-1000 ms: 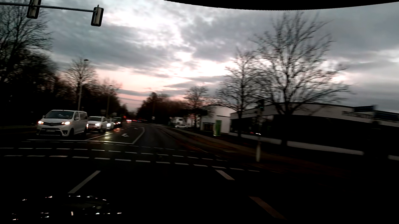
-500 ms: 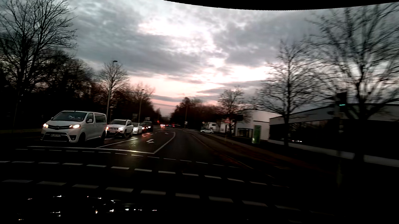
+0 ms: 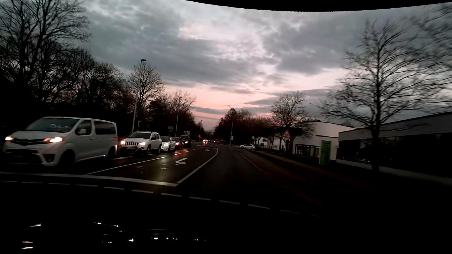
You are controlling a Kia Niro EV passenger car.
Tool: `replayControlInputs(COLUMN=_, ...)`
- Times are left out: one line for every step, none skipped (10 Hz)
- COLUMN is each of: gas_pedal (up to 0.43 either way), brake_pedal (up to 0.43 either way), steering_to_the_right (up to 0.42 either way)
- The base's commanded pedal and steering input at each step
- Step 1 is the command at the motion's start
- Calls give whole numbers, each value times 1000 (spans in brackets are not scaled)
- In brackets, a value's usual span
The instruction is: Follow the waypoints while adhering to traffic rules and regulations
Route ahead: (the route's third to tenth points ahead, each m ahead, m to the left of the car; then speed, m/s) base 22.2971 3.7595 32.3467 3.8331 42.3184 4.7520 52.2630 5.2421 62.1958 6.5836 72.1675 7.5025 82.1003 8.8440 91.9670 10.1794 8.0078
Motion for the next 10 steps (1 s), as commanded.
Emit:
replayControlInputs(gas_pedal=157, brake_pedal=0, steering_to_the_right=-24)
replayControlInputs(gas_pedal=157, brake_pedal=0, steering_to_the_right=-20)
replayControlInputs(gas_pedal=157, brake_pedal=0, steering_to_the_right=-12)
replayControlInputs(gas_pedal=157, brake_pedal=0, steering_to_the_right=-10)
replayControlInputs(gas_pedal=157, brake_pedal=0, steering_to_the_right=-10)
replayControlInputs(gas_pedal=157, brake_pedal=0, steering_to_the_right=-9)
replayControlInputs(gas_pedal=157, brake_pedal=0, steering_to_the_right=-7)
replayControlInputs(gas_pedal=157, brake_pedal=0, steering_to_the_right=-6)
replayControlInputs(gas_pedal=157, brake_pedal=0, steering_to_the_right=-6)
replayControlInputs(gas_pedal=157, brake_pedal=0, steering_to_the_right=-6)
